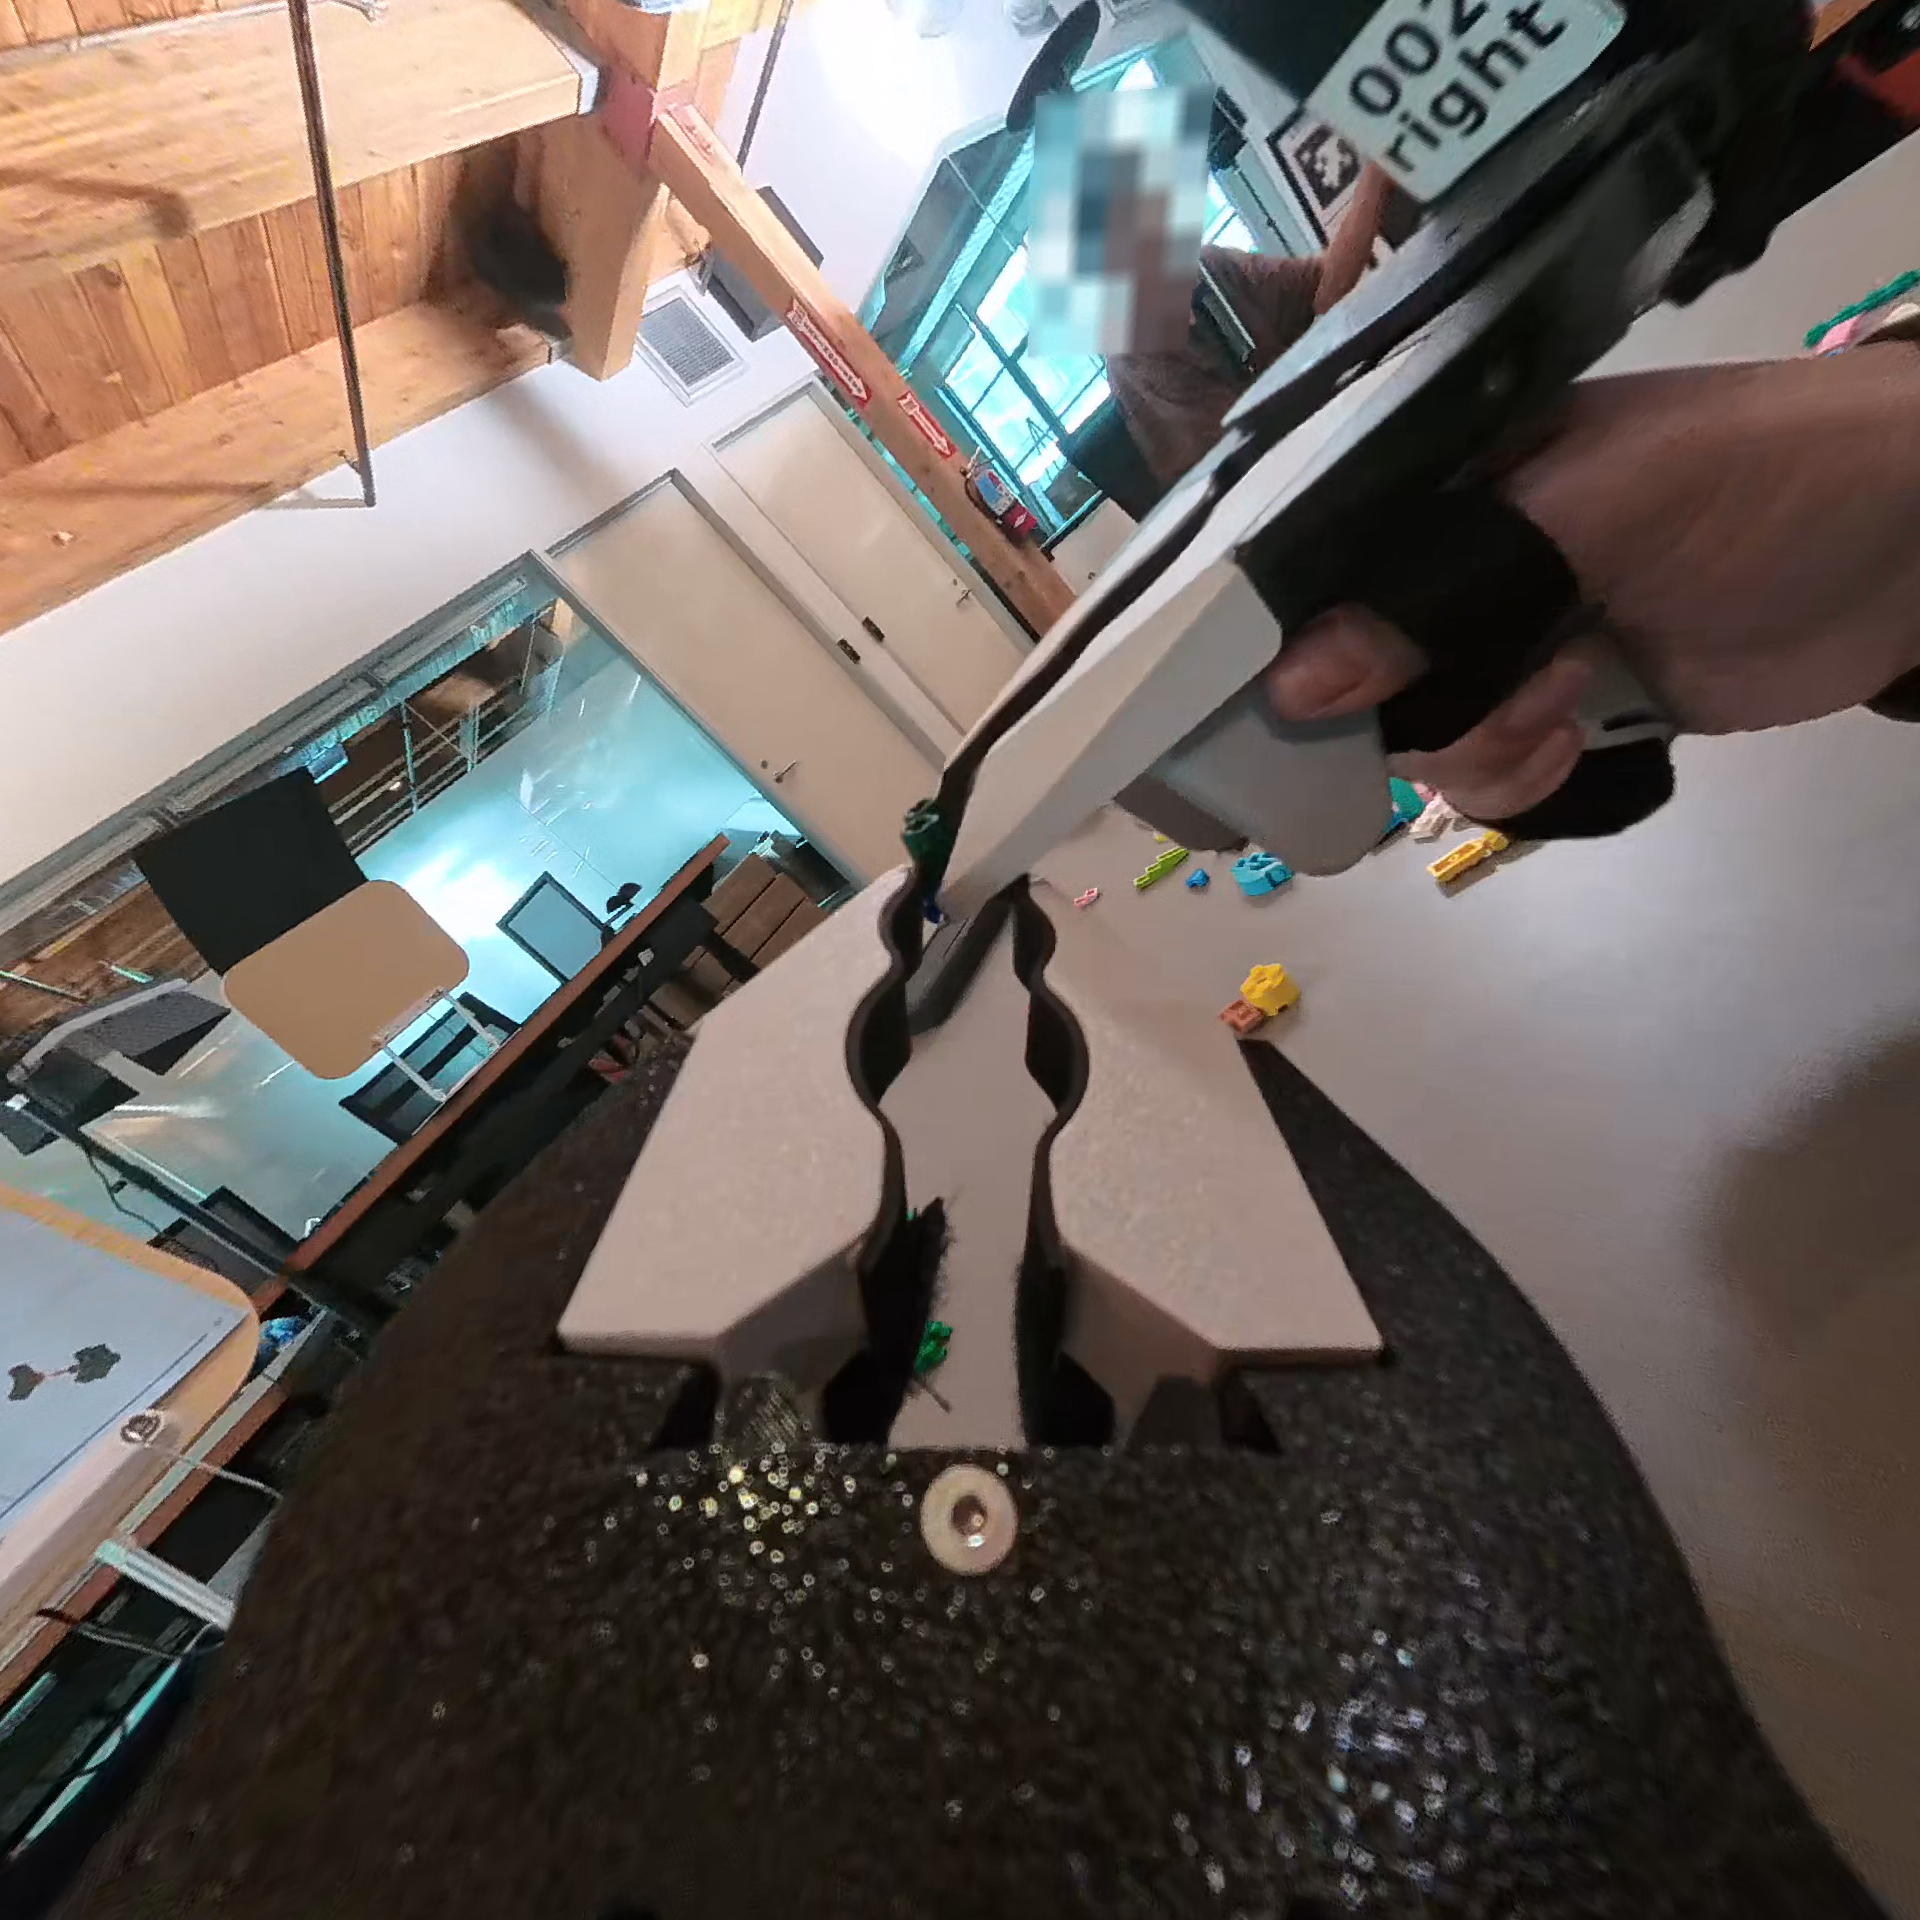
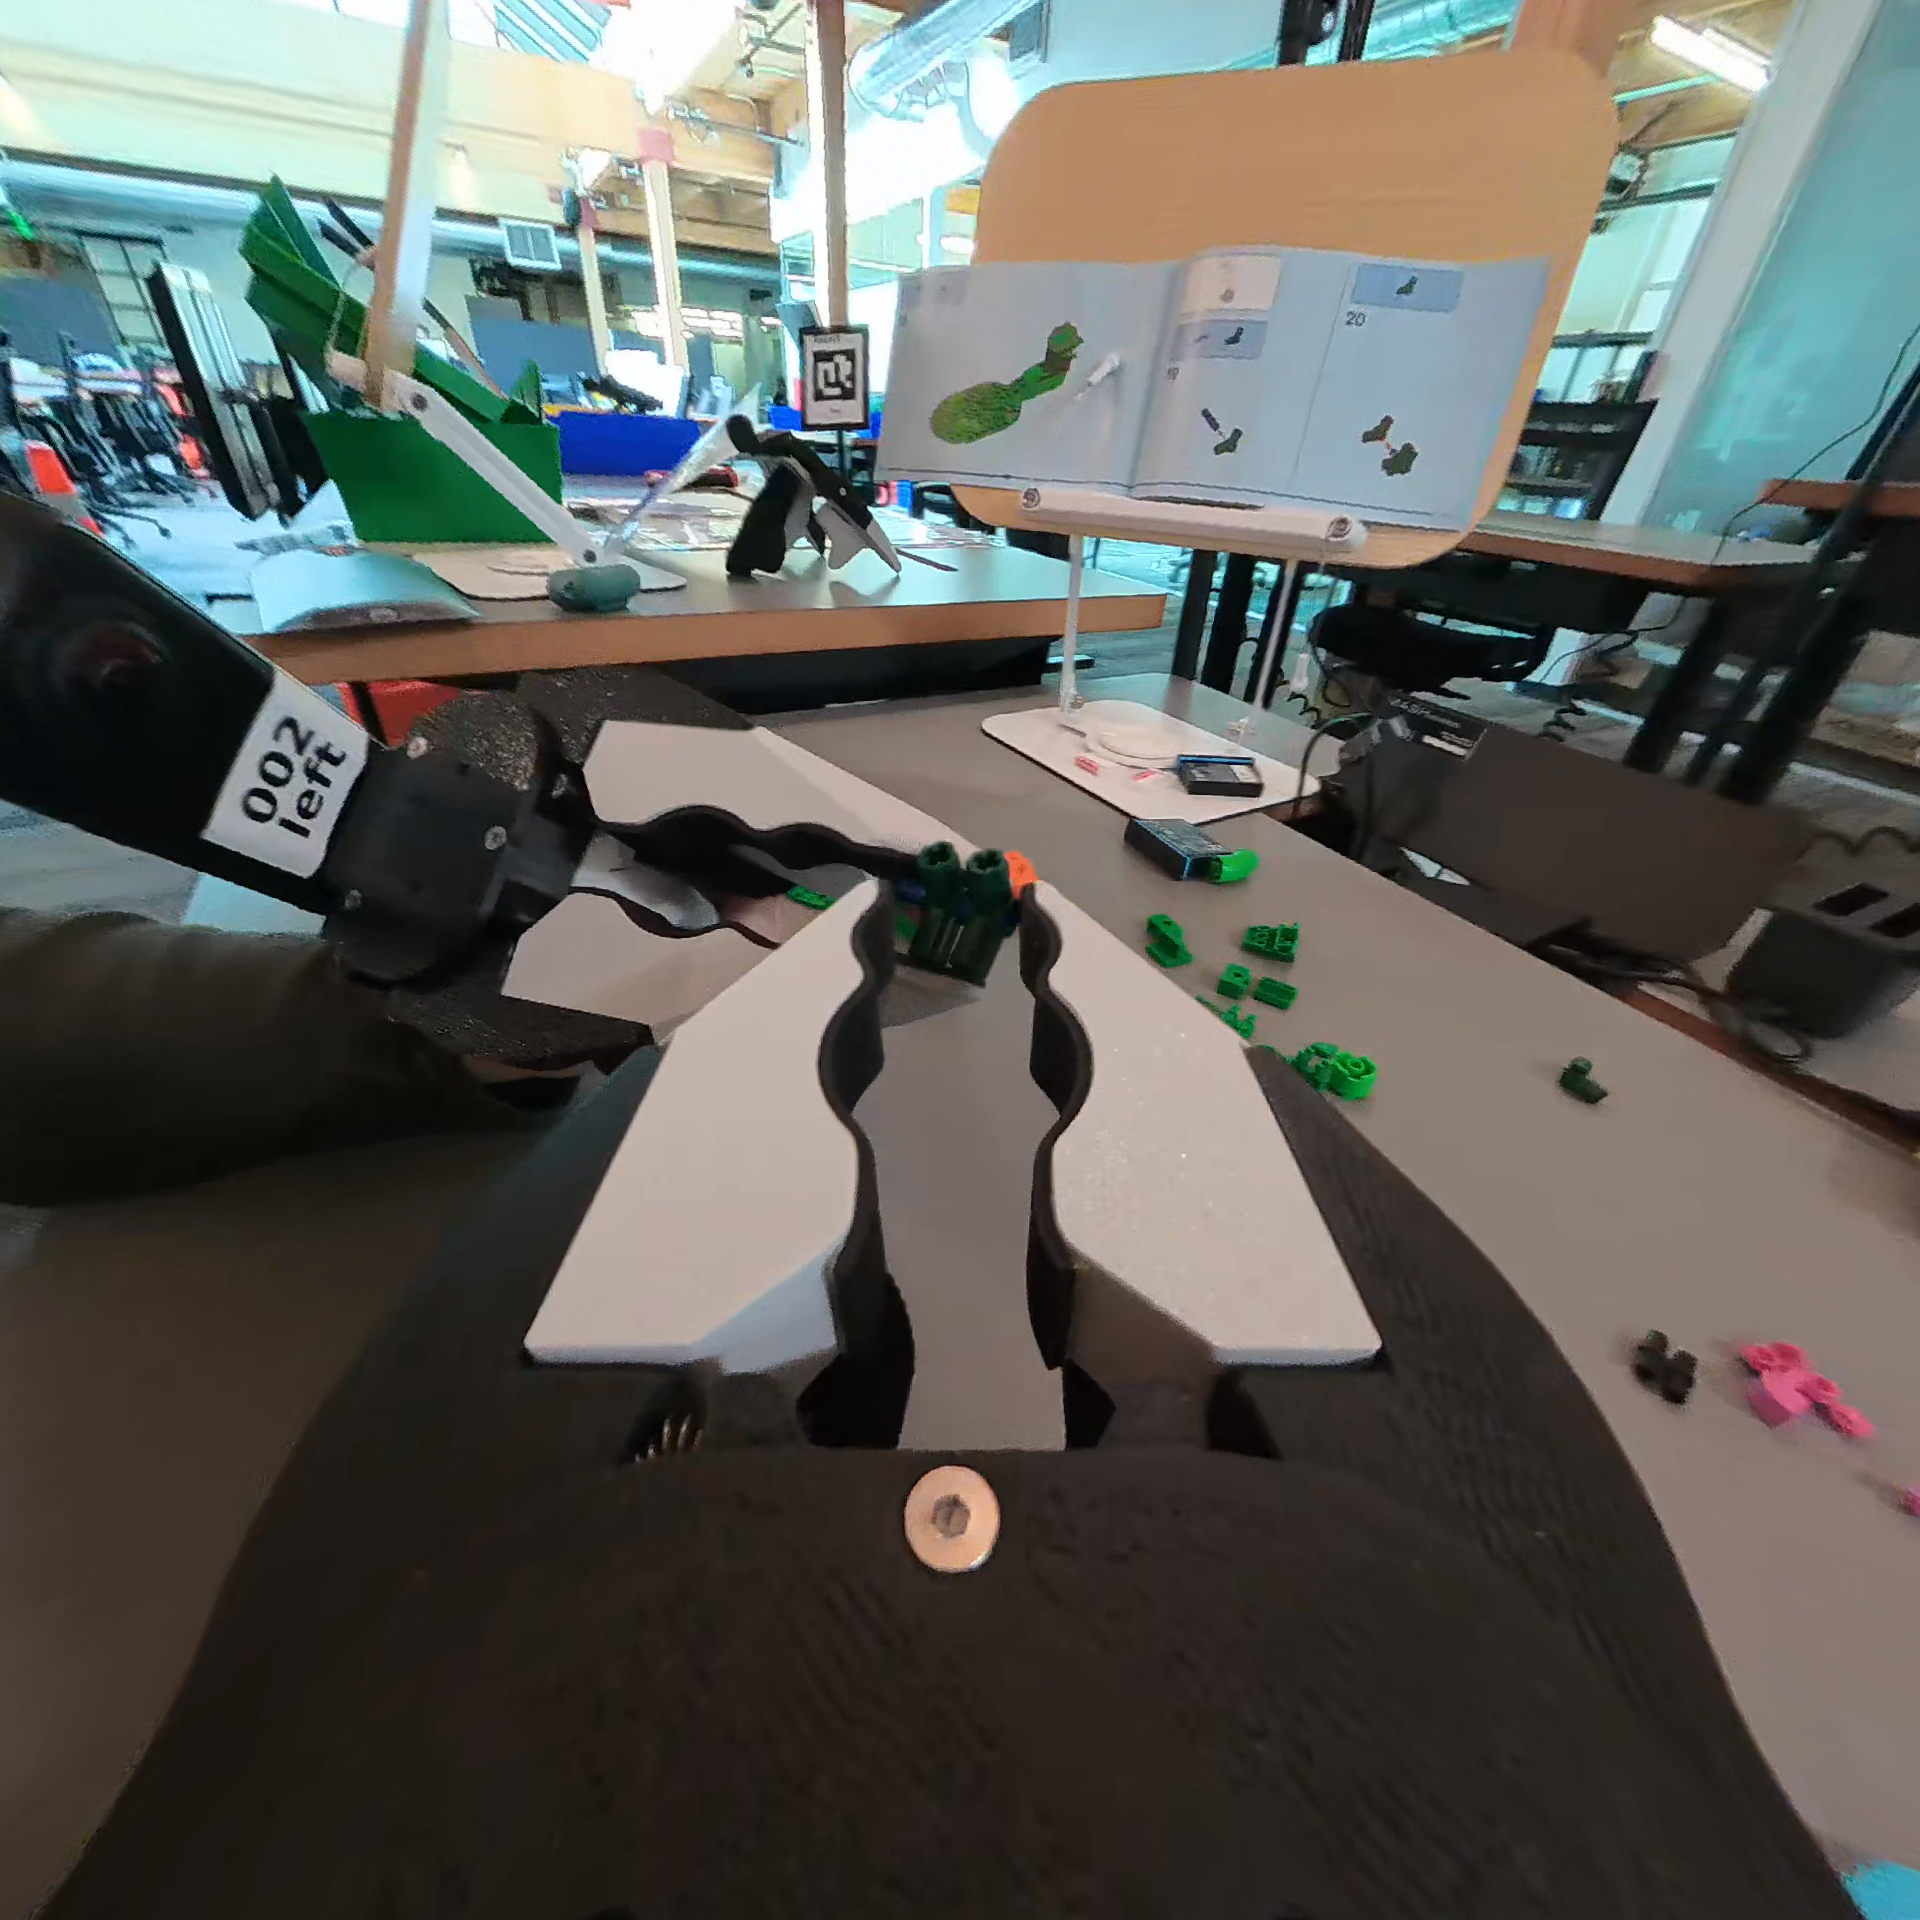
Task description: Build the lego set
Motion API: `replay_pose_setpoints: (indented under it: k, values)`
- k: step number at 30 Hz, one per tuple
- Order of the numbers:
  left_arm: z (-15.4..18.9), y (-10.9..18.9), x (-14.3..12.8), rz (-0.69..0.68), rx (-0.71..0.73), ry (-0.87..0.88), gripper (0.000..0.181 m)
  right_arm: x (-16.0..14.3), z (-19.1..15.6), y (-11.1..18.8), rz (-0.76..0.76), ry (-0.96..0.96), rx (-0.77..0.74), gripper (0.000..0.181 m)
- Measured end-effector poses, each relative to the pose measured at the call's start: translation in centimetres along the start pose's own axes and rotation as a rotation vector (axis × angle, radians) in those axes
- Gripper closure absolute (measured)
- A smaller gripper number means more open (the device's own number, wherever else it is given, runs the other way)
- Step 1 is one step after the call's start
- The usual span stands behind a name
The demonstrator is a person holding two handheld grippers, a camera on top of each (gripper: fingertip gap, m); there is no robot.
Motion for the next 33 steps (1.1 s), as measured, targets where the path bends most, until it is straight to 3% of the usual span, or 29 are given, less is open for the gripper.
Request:
replay_pose_setpoints:
  k: [5,12,19,23,29,31,33]
  values:
    - [0.0,0.1,0.0,0.003,0.004,-0.003,0.167,0.0,-0.1,-0.1,-0.021,0.048,-0.029,0.161]
    - [-0.1,0.3,0.4,0.058,-0.009,0.024,0.163,0.4,0.5,0.5,0.111,-0.153,0.059,0.161]
    - [-2.4,0.1,-2.3,-0.048,0.108,0.037,0.15,1.4,3.4,3.0,0.199,0.041,-0.199,0.16]
    - [-4.2,0.4,-4.1,-0.11,0.177,0.163,0.148,0.6,4.9,4.0,0.272,0.006,-0.268,0.16]
    - [-4.3,0.6,-3.2,-0.004,0.086,0.359,0.129,-0.5,4.3,2.6,0.355,-0.326,-0.004,0.161]
    - [-3.0,0.8,-1.3,0.105,-0.031,0.391,0.119,-0.2,3.3,2.2,0.4,-0.483,0.17,0.161]
    - [-2.0,1.2,0.4,0.189,-0.109,0.407,0.113,0.5,1.7,1.8,0.436,-0.727,0.448,0.16]
Point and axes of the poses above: each gripper's, where its closed fingertips meet, y back along the fingers, x out of its top, z = x × y across the jaws, the point moved 2 cm from there along y, back along the fingers, and after that the axes turned 7 degrees about x, right-handed, at the moved point
